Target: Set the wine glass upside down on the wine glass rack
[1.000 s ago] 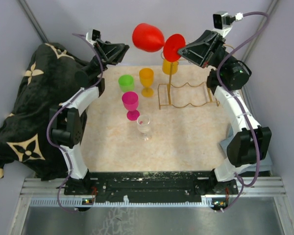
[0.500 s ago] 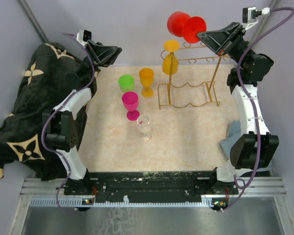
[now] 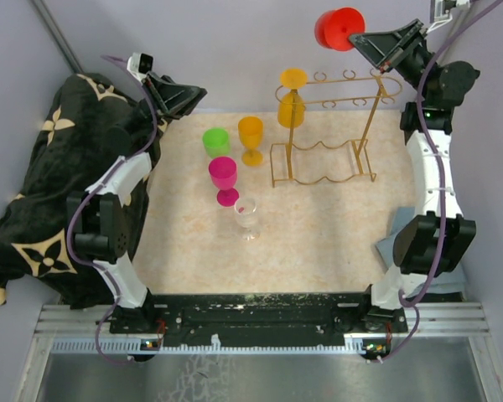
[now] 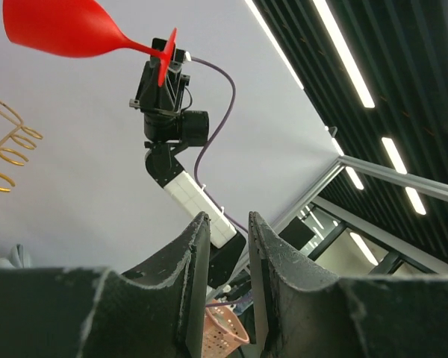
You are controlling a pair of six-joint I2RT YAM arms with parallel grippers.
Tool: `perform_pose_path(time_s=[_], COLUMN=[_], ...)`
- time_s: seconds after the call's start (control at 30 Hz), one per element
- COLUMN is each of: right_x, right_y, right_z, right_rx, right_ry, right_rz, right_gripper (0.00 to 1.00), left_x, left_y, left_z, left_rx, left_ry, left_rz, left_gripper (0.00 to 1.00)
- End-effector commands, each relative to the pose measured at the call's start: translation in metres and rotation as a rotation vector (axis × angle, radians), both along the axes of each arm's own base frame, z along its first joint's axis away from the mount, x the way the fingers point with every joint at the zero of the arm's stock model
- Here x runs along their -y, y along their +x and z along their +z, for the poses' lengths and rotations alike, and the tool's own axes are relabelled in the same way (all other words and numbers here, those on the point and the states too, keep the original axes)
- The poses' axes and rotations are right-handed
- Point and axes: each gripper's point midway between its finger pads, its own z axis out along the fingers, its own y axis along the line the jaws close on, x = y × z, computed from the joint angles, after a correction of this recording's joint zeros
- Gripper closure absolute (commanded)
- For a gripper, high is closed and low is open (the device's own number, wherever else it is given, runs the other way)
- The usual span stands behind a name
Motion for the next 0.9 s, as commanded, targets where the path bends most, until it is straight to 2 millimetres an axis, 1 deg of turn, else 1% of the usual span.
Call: perform_pose_path(time_s=[0.0, 0.13, 0.23, 0.47, 0.63, 0.87], right_x=[0.022, 0.035, 0.046, 0.073, 0.082, 0.086], right_y=[0.021, 0.045, 0.062, 0.093, 0.111, 0.130], right_z=[0.010, 0.001, -0.008, -0.026, -0.040, -0.057], right_rx=[0.070, 0.045, 0.018, -0.027, -0.066, -0.119], right_ry=[-0.035, -0.052, -0.061, -0.056, -0.048, -0.008], right_rz=[-0.121, -0.181, -0.223, -0.286, -0.308, -0.292], right_gripper=[1.00, 1.00, 1.00, 1.00, 1.00, 1.00], left_x=[-0.003, -0.002, -0.002, -0.001, 0.000, 0.001], left_y=[-0.031, -0.027, -0.025, -0.019, -0.013, -0.011], left_z=[0.014, 0.013, 0.013, 0.010, 0.007, 0.003], left_rx=[0.172, 0.164, 0.163, 0.158, 0.146, 0.143], left_ry=[0.027, 0.030, 0.033, 0.032, 0.037, 0.045], left_rz=[0.023, 0.024, 0.025, 0.025, 0.025, 0.025], left_gripper=[0.67, 0.67, 0.67, 0.67, 0.67, 0.67])
